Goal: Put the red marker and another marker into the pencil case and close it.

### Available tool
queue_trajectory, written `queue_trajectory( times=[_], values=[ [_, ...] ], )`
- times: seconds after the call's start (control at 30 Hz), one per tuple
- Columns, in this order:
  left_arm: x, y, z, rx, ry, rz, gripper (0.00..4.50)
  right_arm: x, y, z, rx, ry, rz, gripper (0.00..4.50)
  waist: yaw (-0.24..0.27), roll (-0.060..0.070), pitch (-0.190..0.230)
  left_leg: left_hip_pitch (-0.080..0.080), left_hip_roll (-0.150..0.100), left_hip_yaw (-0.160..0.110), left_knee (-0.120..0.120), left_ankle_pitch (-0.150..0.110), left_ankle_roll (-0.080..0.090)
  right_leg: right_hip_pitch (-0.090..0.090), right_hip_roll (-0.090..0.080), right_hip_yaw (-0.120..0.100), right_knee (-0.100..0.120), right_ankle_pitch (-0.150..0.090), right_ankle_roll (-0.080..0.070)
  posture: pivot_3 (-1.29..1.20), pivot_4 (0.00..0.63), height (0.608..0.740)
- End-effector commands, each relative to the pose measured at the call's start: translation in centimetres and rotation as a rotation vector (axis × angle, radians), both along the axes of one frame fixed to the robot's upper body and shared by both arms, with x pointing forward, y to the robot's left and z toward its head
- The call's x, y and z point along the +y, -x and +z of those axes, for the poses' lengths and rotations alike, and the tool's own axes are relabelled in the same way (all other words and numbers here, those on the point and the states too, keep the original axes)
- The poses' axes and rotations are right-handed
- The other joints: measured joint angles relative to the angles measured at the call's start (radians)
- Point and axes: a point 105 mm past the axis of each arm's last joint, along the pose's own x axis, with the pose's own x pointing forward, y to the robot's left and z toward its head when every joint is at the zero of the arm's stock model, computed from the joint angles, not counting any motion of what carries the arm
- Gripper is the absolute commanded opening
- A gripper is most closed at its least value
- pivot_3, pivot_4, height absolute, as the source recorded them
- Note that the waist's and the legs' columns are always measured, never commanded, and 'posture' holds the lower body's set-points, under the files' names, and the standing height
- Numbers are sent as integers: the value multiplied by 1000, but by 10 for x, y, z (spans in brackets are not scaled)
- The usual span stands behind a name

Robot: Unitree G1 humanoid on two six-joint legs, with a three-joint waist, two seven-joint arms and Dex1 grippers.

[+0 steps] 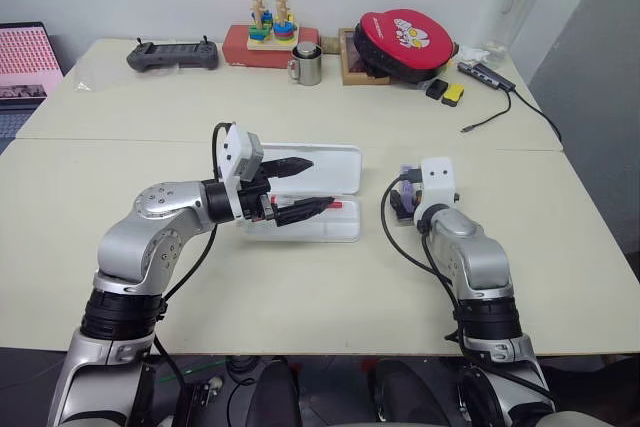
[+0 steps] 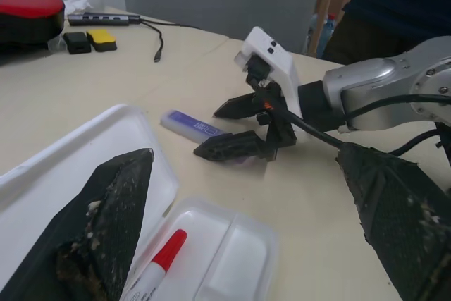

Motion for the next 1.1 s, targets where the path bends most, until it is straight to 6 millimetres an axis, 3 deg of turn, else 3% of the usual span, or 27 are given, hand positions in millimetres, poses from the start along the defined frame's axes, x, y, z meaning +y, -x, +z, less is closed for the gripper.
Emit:
queue_trajectory(
  times=[0.03,0.13,0.47,0.6,0.73,0.77,0.83,0.9,0.97,1.07,1.1],
  values=[
    [-4,0,13,-63,8,-22,4500,-3,7,-15,45,24,-14,4207,2,0,0,0,0,0,0,0,0,0,0,0,0,0,0,0,150,740],
    [-4,0,12,-65,9,-24,4500,-5,6,-13,40,15,-18,3657,2,0,0,1,0,0,0,0,0,1,0,0,0,-2,4,0,150,740],
    [-4,-1,13,-77,16,-15,4500,-13,1,-7,29,-31,-52,1099,8,0,0,0,0,-1,1,0,0,1,0,-1,0,-2,4,0,150,740],
    [-3,-2,14,-80,20,-10,4500,-17,-3,4,-12,-58,-73,1113,8,0,0,0,0,-1,1,0,0,1,0,-1,0,-2,4,0,150,740],
    [13,-3,15,-72,22,52,4500,-20,-14,74,-302,-134,-17,1113,5,0,0,-1,0,0,2,0,0,0,0,0,0,-1,5,0,150,740],
    [16,-3,16,-69,26,63,4500,-19,-14,84,-340,-130,5,1113,3,0,0,-2,0,0,2,0,0,-1,0,0,0,-1,5,0,150,740],
    [38,-1,13,-52,22,149,4500,8,-7,128,-500,-128,237,1113,-5,1,0,-2,0,0,1,0,0,-1,0,0,0,-1,4,0,150,740],
    [54,4,9,-31,11,208,4500,33,6,149,-563,-148,439,1113,-21,1,1,-2,1,0,0,0,0,-3,0,1,0,-1,4,0,150,740],
    [67,13,3,0,2,249,4500,62,26,155,-555,-125,681,1113,-29,1,1,-2,1,0,-2,0,0,-3,1,0,0,-1,1,0,150,740],
    [75,18,-1,14,-12,278,4500,76,37,156,-539,-100,812,1113,-23,1,1,-2,2,-1,-4,0,0,-4,1,-2,1,-2,-4,0,150,740],
    [87,22,-6,31,-29,316,4500,93,42,144,-489,-16,939,1113,-19,1,1,-2,1,-2,-4,0,0,-4,1,-3,1,-2,-4,0,150,740]
  ],
)
